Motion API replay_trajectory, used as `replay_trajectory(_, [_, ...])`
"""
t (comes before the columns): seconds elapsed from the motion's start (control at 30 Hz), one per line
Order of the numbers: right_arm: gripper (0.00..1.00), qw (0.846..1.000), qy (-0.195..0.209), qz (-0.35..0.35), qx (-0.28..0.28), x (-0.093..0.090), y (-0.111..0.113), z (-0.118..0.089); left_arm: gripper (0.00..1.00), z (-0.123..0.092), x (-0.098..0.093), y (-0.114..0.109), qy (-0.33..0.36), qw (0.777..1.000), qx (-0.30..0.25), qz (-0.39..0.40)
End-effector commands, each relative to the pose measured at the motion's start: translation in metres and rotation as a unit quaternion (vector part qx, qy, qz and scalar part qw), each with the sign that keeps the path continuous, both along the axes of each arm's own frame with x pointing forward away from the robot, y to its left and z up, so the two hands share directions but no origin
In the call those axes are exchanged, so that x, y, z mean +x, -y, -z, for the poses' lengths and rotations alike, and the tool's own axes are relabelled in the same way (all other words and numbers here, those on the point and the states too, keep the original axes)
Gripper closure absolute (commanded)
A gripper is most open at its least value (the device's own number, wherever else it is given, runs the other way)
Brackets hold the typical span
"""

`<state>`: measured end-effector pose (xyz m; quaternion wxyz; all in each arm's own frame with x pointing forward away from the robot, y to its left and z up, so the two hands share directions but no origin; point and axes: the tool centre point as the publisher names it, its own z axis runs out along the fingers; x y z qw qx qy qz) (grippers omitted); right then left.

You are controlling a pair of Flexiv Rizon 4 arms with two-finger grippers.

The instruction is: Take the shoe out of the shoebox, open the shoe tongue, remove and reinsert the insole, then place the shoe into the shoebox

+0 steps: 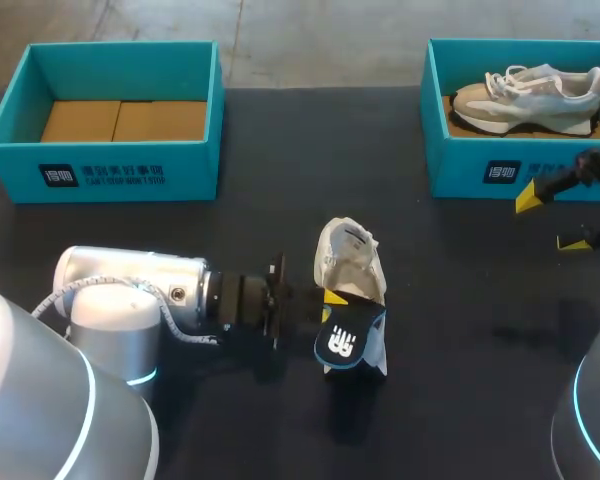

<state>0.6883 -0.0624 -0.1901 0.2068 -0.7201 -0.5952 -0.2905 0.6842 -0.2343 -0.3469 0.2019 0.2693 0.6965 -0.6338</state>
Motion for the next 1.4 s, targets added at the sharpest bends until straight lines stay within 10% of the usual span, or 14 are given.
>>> replay_trajectory(0.03, [0.0,1.0,-0.001,0.001,-0.002,0.0,-0.001,0.0001,1.0,0.0039,0.0,0.0043,0.007,1.0,0.006,-0.012])
replay_trajectory(1.4, [0.0,1.0,-0.001,0.001,-0.002,0.0,-0.001,0.0001,0.95,0.006,0.0049,-0.0003,-0.002,1.0,0.009,-0.025])
